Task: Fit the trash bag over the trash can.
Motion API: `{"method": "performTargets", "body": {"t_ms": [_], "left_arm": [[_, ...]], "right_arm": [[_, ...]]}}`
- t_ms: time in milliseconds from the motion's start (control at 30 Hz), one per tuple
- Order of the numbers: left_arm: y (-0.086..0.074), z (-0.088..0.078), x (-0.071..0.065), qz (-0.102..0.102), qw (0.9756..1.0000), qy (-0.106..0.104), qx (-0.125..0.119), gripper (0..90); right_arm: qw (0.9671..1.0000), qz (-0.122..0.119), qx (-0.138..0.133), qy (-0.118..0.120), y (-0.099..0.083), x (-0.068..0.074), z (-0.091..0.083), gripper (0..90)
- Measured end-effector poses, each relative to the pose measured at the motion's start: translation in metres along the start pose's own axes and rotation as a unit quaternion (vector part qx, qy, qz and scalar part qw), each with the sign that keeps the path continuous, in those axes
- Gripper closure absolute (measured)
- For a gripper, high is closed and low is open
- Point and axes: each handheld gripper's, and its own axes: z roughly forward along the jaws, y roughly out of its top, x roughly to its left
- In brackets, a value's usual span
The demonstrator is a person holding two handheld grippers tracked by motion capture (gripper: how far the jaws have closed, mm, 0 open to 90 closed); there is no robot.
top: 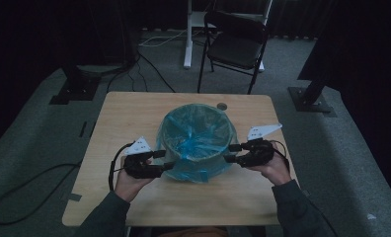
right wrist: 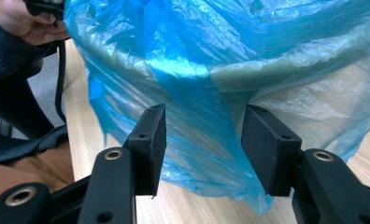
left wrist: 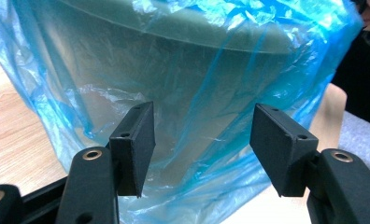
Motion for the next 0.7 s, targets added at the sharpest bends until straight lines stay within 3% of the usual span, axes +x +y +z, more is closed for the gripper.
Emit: {"method": "performTargets", "body": {"t_ms": [133,300,467,533,700], "left_arm": [[0.002,0.004,-0.004,0.010,0.9998,0.017,0.001,46.0],[0.004,0.004,-0.006,0.012,0.9996,0.024,-0.004,65.9],[0.005,0.000,-0.002,0.001,0.9994,0.030,-0.017,84.7],[0.005,-0.002,0.001,-0.005,0.9992,0.035,-0.021,88.8],[0.007,-0.007,0.007,-0.016,0.9985,0.043,-0.031,89.6]], "right_arm": [[1.0000,-0.004,0.000,-0.006,0.000,0.000,0.002,59.3],[0.9999,-0.010,-0.004,-0.002,0.001,0.001,0.000,73.8],[0.9998,-0.014,-0.011,-0.003,0.002,0.001,-0.004,87.3],[0.9998,-0.014,-0.010,-0.007,0.002,0.001,-0.004,89.7],[0.9997,-0.007,-0.011,-0.020,0.001,-0.004,-0.008,90.0]]}}
